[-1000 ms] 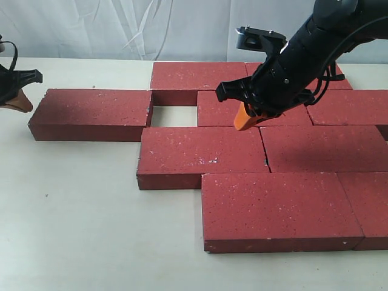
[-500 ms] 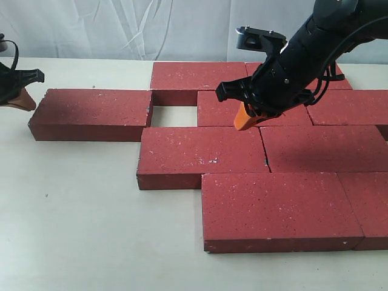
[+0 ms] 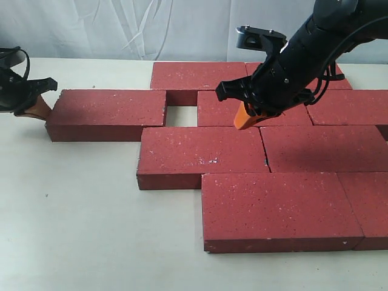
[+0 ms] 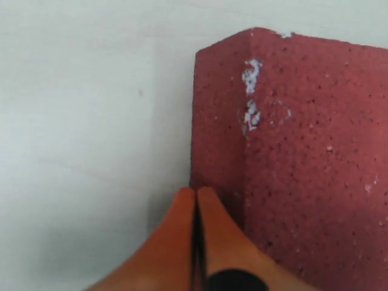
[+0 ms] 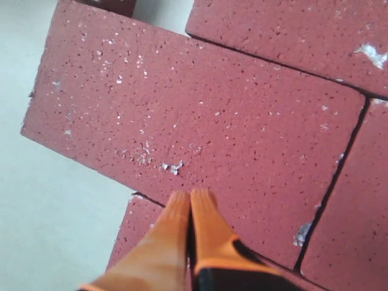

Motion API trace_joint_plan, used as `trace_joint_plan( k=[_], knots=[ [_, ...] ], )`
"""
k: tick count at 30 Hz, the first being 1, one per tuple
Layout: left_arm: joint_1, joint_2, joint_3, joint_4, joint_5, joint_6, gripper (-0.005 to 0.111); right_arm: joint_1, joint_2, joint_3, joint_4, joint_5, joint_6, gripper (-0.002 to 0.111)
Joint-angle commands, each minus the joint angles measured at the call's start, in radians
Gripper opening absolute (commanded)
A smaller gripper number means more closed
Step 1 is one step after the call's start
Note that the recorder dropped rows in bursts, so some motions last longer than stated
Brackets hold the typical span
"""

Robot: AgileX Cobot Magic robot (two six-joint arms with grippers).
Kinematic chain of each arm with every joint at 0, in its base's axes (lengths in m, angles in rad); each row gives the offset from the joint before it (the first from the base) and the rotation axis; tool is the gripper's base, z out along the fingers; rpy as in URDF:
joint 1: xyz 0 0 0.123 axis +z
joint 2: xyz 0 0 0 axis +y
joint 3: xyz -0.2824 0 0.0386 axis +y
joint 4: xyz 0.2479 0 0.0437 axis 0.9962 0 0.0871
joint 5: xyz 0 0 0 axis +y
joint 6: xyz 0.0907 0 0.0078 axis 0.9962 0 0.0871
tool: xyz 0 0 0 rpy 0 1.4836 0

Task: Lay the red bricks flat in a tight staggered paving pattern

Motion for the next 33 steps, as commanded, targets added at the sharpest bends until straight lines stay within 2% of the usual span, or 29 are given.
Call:
trace_joint_plan(
  k=[1, 5, 14, 26, 29, 33],
  knots=[
    [-0.044, -0.002, 0.004, -0.010, 0.011, 0.010, 0.000, 0.000, -0.009, -0.003, -0.002, -0.004, -0.006, -0.001],
    [-0.091, -0.002, 0.004, -0.005, 0.010, 0.009, 0.000, 0.000, -0.009, -0.003, 0.000, -0.005, -0.006, -0.001],
    [-0.132, -0.002, 0.004, -0.010, 0.010, 0.009, 0.000, 0.000, -0.009, -0.003, 0.000, -0.007, -0.006, -0.001],
    [-0.144, -0.002, 0.004, -0.026, 0.014, 0.009, 0.000, 0.000, -0.009, -0.003, 0.000, -0.019, -0.006, -0.001],
    [-0.144, -0.002, 0.004, -0.086, 0.035, 0.076, 0.000, 0.000, -0.009, -0.003, 0.000, -0.024, -0.006, -0.001],
    [-0.144, -0.002, 0.004, -0.062, 0.032, 0.081, 0.000, 0.000, -0.009, -0.003, 0.000, -0.024, -0.006, -0.001]
  ],
)
